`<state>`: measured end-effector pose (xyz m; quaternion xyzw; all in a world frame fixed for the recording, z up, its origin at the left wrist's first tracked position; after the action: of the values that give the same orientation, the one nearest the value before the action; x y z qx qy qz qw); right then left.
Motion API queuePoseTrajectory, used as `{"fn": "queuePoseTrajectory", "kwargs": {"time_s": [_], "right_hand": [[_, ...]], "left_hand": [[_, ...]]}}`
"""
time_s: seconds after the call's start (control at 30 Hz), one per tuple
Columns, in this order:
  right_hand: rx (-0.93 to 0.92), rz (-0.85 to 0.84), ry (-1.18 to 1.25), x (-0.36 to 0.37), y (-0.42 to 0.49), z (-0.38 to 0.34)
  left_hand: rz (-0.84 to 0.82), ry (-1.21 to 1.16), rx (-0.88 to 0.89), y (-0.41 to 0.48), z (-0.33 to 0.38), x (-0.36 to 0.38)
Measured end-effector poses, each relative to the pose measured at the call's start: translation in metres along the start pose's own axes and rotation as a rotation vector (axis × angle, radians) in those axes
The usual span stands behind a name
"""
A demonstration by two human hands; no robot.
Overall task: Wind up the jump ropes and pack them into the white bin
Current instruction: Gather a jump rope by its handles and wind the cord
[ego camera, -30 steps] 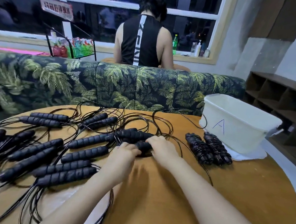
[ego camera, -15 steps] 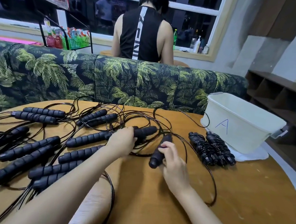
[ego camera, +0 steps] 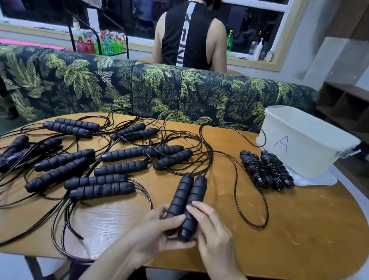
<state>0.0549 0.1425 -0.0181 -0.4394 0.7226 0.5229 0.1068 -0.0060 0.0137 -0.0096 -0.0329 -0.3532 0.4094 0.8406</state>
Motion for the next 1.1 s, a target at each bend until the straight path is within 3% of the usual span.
{"fn": "queuePoseTrajectory", "kwargs": {"time_s": [0.07,0.13,0.2,0.27,0.33,0.4,0.53,0.67,0.73,0.8,0.87,0.93,1.0,1.1], "right_hand": [[0.092,-0.015,0.128,-0.004,-0.002,0.005],[0.353,0.068,0.323,-0.011,0.001,0.013],[0.751,0.105,0.715,-0.010,0.012,0.026],[1.113,0.038,1.223,0.000,0.026,0.033],[1.278,0.009,1.493,0.002,0.039,0.030],[1.320,0.030,1.491,0.006,0.043,0.023],[1.336,0.170,1.396,0.020,0.042,0.013],[1.362,0.198,1.454,0.031,0.044,-0.002],[1.330,0.173,1.498,0.029,0.045,-0.010],[1.254,0.115,1.568,0.021,0.045,-0.016],[1.141,-0.039,1.467,0.010,0.042,-0.012],[0.996,-0.200,0.943,-0.009,0.042,0.002],[0.775,-0.204,0.294,-0.034,0.045,0.018],[0.287,-0.497,-0.131,-0.041,0.054,0.013]], "left_hand": [[0.043,0.042,0.024,0.003,-0.001,-0.002],[0.036,0.108,0.033,0.006,0.003,0.001],[-0.003,0.186,0.006,0.012,0.007,0.002],[-0.063,0.262,-0.055,0.013,0.012,0.006],[-0.095,0.331,-0.104,0.015,0.015,0.006],[-0.062,0.586,-0.064,0.013,0.024,0.005],[0.194,1.797,0.280,0.007,0.042,0.015],[0.454,2.099,0.409,0.006,0.020,0.036],[0.648,2.156,0.551,0.014,0.015,0.036],[0.689,2.132,0.624,0.017,0.015,0.032],[0.642,2.082,0.578,0.015,0.023,0.027],[0.588,2.116,0.571,0.018,0.024,0.009],[0.507,2.193,0.642,0.018,0.030,-0.003],[0.392,2.213,0.798,0.021,0.026,-0.015]]}}
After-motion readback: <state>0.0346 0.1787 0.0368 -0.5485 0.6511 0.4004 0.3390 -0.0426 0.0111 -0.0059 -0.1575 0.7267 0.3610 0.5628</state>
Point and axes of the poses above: each hand's wrist, its own y-axis towards the middle knuckle, its own x-axis out of the palm, z = x × y, the point moved 4 cm from there along y, towards the middle knuckle, and after that the axes turned 2 degrees about x, right-handed, at the moved point
